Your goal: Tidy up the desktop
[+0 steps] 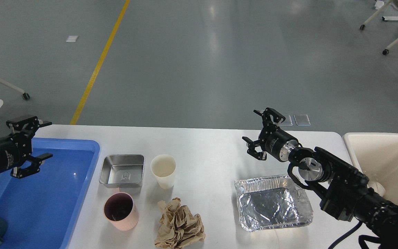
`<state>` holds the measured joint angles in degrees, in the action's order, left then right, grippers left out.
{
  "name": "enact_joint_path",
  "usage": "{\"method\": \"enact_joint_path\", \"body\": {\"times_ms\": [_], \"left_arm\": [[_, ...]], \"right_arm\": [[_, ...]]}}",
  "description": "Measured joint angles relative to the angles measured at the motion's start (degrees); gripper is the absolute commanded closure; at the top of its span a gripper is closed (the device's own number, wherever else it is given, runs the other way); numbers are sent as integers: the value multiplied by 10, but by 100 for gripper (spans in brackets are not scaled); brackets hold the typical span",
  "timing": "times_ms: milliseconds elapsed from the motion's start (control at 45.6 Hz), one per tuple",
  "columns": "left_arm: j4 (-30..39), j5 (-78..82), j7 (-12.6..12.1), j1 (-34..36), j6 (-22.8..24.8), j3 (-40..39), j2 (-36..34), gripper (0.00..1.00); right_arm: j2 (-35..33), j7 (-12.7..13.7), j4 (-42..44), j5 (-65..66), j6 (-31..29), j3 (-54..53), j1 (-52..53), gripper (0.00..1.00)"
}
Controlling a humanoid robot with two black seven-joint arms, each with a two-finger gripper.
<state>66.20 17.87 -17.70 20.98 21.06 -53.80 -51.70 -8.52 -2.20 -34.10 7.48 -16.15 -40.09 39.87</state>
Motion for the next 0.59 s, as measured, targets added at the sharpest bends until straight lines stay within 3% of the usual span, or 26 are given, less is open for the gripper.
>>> {"method": "enact_joint_path", "body": {"times_ms": [153, 592], "left_arm": [[32, 37, 0, 1, 19, 17, -34, 2], [95, 98, 1, 42, 140, 34, -171, 2]], "right_arm": [[-8, 0, -1, 0, -24, 0, -5, 0], [-11, 0, 0, -1, -35, -1, -7, 0]]}}
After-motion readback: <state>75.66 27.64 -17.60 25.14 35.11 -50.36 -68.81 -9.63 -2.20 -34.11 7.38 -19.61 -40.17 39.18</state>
